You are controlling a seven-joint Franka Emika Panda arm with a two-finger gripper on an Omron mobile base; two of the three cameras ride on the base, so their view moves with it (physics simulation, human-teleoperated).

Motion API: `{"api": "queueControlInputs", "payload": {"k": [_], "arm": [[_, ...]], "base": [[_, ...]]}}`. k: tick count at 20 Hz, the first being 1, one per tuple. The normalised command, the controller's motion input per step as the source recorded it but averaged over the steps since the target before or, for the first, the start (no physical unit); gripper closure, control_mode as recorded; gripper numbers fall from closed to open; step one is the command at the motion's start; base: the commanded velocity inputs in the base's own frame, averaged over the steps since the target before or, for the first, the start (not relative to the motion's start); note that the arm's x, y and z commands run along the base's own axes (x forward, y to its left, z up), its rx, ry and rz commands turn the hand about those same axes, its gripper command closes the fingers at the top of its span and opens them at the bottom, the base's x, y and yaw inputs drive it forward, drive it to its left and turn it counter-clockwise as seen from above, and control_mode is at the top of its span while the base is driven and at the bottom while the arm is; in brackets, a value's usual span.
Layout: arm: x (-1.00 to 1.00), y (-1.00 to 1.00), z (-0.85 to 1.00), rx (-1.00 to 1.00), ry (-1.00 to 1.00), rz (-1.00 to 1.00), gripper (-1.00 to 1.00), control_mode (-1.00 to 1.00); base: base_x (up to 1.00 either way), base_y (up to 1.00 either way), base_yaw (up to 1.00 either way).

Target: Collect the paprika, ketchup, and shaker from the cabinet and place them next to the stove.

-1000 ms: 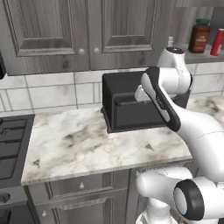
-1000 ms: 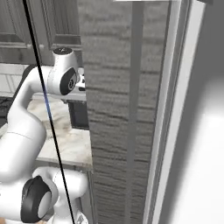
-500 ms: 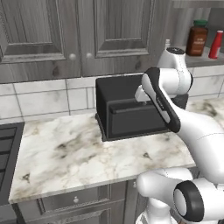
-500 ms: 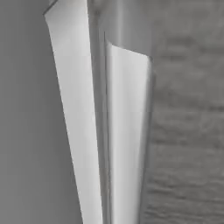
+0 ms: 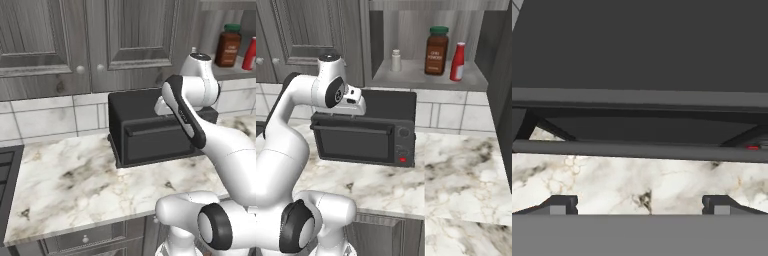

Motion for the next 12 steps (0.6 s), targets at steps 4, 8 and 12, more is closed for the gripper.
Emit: {"api": "queueControlInputs", "payload": {"k": [4,8,12], "arm": [[0.0,0.0,0.0,0.0,0.0,0.0,-1.0,1.0],[0.02,-0.66,0.1,0.07,-0.07,-0.16,-1.0,-1.0],[0.02,-0.83,0.36,0.05,-0.1,-0.19,-1.0,-1.0]], "base": [[0.14,-0.4,-0.1],[0.0,0.0,0.0],[0.0,0.0,0.0]]}}
